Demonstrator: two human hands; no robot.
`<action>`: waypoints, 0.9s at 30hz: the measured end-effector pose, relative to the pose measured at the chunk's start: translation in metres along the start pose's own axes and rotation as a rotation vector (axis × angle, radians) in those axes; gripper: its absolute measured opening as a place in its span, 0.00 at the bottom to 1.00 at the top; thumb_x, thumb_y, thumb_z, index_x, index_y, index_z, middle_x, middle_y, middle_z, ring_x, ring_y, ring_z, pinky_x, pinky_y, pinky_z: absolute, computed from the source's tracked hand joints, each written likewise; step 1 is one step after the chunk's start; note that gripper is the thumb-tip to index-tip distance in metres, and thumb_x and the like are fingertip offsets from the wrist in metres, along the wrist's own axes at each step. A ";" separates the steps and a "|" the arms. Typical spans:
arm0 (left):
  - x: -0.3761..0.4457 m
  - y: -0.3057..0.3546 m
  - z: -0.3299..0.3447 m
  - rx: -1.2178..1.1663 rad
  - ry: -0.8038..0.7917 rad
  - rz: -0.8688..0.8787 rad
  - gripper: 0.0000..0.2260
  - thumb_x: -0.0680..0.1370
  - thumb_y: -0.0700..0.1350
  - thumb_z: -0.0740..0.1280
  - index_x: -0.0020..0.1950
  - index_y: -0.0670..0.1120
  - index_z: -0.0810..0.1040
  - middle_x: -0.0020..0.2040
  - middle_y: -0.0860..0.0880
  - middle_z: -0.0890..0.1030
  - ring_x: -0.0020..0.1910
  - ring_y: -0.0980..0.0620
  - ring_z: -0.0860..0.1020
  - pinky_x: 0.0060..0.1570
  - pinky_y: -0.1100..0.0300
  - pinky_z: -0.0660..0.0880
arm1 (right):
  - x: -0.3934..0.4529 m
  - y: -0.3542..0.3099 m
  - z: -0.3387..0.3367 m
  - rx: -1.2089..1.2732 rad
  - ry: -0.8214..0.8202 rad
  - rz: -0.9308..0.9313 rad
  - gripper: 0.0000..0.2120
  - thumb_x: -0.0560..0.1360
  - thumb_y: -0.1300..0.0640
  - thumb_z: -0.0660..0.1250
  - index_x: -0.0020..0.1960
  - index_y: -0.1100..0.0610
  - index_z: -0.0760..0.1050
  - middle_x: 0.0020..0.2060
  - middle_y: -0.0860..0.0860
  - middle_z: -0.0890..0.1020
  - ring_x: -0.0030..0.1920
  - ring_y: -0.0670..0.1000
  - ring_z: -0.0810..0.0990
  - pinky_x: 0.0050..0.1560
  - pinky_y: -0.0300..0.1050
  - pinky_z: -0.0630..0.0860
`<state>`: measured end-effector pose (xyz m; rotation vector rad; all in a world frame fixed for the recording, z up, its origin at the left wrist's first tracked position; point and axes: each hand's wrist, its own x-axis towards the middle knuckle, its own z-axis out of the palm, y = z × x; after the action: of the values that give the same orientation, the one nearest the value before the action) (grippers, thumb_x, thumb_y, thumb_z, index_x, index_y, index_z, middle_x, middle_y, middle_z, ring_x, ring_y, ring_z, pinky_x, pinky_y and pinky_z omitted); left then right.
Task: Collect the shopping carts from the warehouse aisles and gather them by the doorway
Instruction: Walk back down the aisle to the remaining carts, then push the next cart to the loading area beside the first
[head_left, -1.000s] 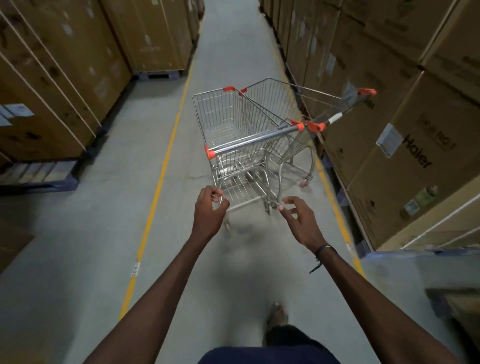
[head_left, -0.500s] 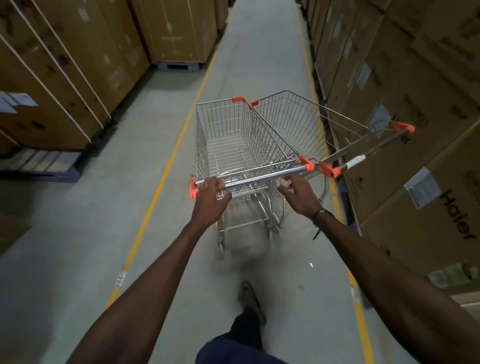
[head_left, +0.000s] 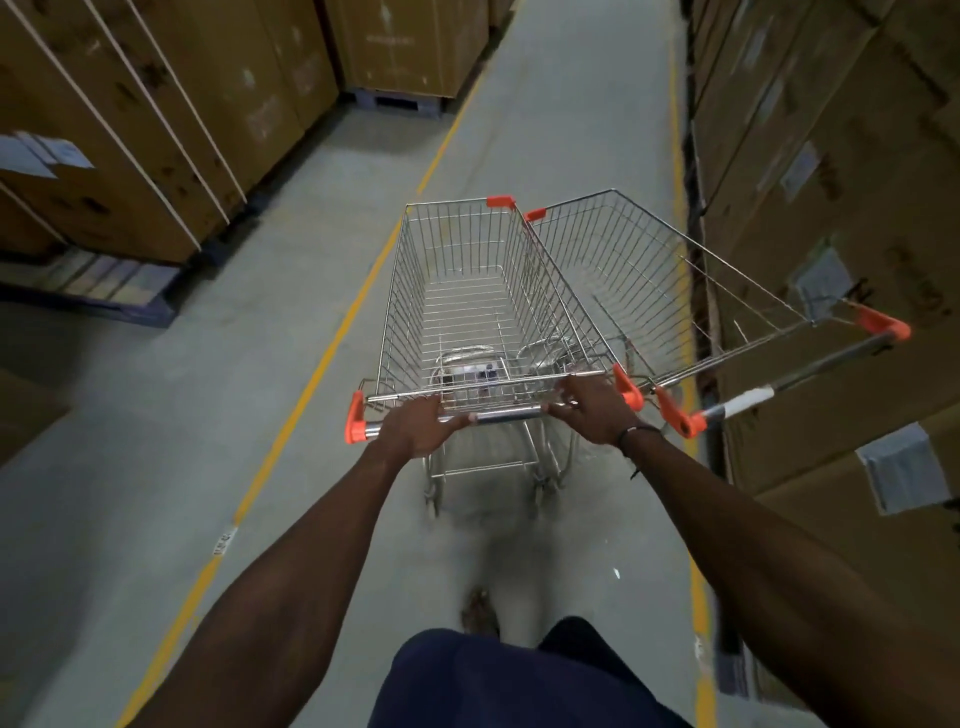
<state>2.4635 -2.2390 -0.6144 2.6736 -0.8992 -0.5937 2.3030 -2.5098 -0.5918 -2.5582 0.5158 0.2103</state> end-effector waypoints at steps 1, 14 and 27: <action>0.000 0.001 -0.001 0.023 0.005 -0.021 0.45 0.66 0.88 0.47 0.46 0.47 0.75 0.48 0.43 0.83 0.49 0.41 0.82 0.54 0.44 0.80 | 0.005 0.002 0.001 -0.026 -0.044 0.001 0.40 0.76 0.25 0.58 0.68 0.59 0.78 0.61 0.58 0.85 0.61 0.60 0.82 0.61 0.54 0.75; -0.026 0.031 0.019 0.229 0.039 -0.222 0.43 0.70 0.85 0.50 0.34 0.45 0.76 0.34 0.47 0.79 0.37 0.47 0.79 0.44 0.50 0.75 | 0.039 0.049 -0.004 -0.418 -0.232 -0.225 0.53 0.66 0.11 0.35 0.54 0.49 0.79 0.50 0.54 0.86 0.53 0.59 0.84 0.68 0.66 0.72; -0.106 0.033 0.045 0.111 0.105 -0.365 0.45 0.64 0.88 0.48 0.29 0.45 0.71 0.30 0.47 0.76 0.33 0.49 0.77 0.41 0.52 0.72 | 0.038 0.044 0.023 -0.526 -0.331 -0.392 0.52 0.66 0.09 0.38 0.30 0.54 0.77 0.29 0.45 0.76 0.35 0.50 0.77 0.70 0.75 0.70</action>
<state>2.3494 -2.2033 -0.6107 2.9627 -0.4278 -0.4819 2.3186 -2.5452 -0.6412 -2.9676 -0.1985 0.6864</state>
